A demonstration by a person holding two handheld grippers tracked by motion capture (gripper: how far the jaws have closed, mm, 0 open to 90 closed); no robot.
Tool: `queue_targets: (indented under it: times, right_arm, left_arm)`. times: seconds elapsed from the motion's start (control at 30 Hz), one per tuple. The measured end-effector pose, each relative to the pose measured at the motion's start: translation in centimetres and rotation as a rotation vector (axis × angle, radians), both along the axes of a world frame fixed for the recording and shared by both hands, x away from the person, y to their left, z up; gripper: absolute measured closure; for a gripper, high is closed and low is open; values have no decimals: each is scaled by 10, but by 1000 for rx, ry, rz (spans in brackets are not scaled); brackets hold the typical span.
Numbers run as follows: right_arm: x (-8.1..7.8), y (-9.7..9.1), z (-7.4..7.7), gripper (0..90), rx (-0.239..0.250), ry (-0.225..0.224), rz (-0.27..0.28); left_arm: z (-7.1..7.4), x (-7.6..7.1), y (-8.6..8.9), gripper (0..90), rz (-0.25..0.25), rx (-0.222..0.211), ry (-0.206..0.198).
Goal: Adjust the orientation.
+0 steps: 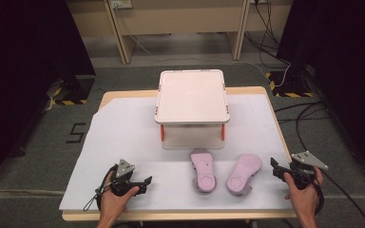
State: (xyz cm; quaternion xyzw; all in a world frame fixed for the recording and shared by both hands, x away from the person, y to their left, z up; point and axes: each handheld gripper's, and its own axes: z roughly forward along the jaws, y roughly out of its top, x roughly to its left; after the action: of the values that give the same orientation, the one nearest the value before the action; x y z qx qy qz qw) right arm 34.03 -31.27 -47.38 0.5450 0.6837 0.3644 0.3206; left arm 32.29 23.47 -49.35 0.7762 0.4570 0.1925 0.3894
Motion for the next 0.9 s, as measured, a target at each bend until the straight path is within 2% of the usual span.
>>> queue_targets:
  times: [0.1, 0.23, 0.33, 0.37, 0.4, 0.57, 0.6, 0.7, 0.77, 0.87, 0.9]
  right_arm:
    - [0, 0, 0, 208, 1, 0, 1]
    - [0, 1, 0, 208, -4, 0, 0]
    - [0, 1, 0, 209, 2, 4, -2]
    - [0, 1, 0, 209, 2, 4, -2]
    - [0, 0, 0, 208, 1, 4, -3]
    - [0, 1, 0, 209, 3, 6, -7]
    - [0, 1, 0, 209, 2, 6, -6]
    - [1, 0, 0, 209, 2, 6, -6]
    - [1, 0, -1, 209, 1, 8, -5]
    - [1, 0, -1, 209, 3, 7, -5]
    - [1, 0, -1, 209, 3, 7, -5]
  left_arm:
    - [1, 0, 1, 148, -2, -4, -5]
    - [3, 0, -3, 148, -10, -47, -19]
    - [6, -1, -10, 149, -31, -96, -7]
    - [6, -1, -10, 149, -31, -96, -7]
    - [8, -2, -16, 149, -48, -112, -5]
    - [15, -1, -33, 149, -87, -129, -10]
    - [20, 2, -42, 149, -108, -136, -9]
    - [26, 6, -51, 148, -116, -147, -12]
    - [35, 12, -72, 150, -150, -159, -15]
    - [44, 17, -91, 161, -182, -176, -6]
    - [44, 17, -91, 164, -182, -176, -6]
